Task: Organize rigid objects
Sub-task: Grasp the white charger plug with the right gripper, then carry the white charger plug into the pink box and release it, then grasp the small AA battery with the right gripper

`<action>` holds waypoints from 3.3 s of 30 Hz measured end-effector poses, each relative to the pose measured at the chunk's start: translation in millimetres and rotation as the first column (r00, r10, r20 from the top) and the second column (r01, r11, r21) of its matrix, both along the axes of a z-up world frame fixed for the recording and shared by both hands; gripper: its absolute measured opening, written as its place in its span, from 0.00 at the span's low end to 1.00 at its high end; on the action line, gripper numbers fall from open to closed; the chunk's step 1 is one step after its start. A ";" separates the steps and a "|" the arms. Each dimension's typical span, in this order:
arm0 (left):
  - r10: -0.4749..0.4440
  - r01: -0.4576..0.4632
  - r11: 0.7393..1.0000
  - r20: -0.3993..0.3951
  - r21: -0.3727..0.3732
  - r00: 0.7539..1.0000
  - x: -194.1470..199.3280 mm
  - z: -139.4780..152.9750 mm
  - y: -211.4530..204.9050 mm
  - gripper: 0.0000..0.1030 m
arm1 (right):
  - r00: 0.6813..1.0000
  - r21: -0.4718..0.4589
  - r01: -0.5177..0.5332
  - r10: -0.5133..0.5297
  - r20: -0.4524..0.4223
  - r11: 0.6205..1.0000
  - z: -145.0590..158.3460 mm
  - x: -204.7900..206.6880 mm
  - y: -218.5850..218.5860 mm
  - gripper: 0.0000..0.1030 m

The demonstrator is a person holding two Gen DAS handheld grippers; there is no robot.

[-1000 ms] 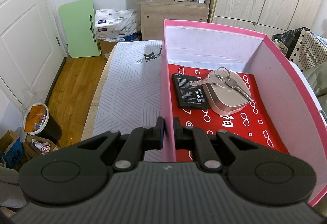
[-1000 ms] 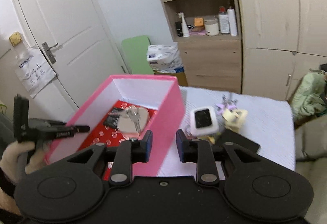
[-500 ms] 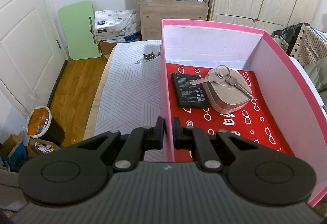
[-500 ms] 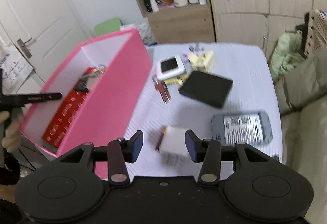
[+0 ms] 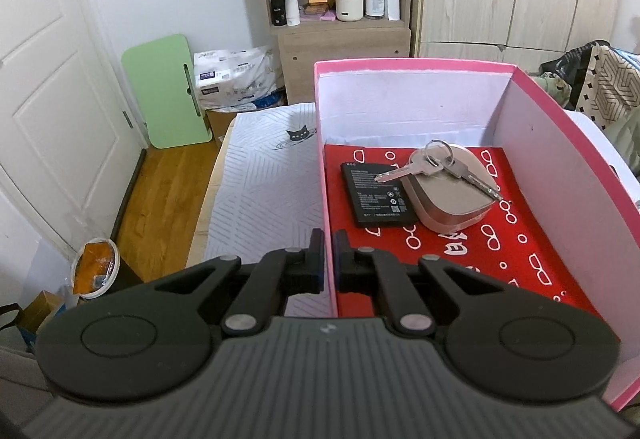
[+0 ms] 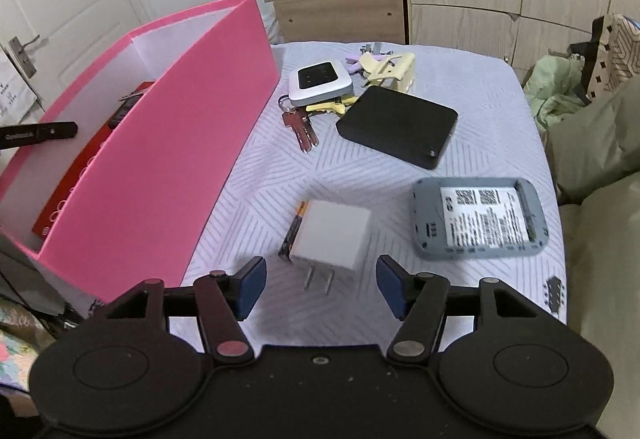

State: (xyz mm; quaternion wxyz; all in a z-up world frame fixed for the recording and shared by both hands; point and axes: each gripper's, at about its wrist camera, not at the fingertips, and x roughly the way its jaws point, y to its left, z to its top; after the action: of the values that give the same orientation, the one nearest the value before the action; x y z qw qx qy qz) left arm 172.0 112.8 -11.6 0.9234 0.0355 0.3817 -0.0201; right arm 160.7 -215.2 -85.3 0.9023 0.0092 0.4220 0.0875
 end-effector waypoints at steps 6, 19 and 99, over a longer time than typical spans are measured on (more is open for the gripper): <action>-0.005 0.005 1.000 0.002 0.014 1.000 -1.0 0.2 -2.7 0.04 | 0.998 -0.021 0.059 -0.059 -0.010 0.998 -9.2 15.6 4.4 0.64; -0.006 0.006 1.000 0.003 -0.001 1.000 -0.9 0.8 -3.4 0.04 | 0.993 0.046 0.119 -0.120 0.015 0.992 -0.2 14.6 -11.3 0.48; 0.004 -0.004 1.000 -0.012 0.007 1.000 2.3 -1.2 -1.4 0.05 | 0.996 -0.099 -0.084 0.083 -0.012 0.992 -4.5 40.7 27.7 0.11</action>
State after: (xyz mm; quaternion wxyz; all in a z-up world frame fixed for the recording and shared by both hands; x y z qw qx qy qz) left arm 174.3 111.4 -12.8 0.9211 0.0378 0.3872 -0.0171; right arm 201.3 -187.5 -89.8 0.8955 -0.0528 0.4295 0.1040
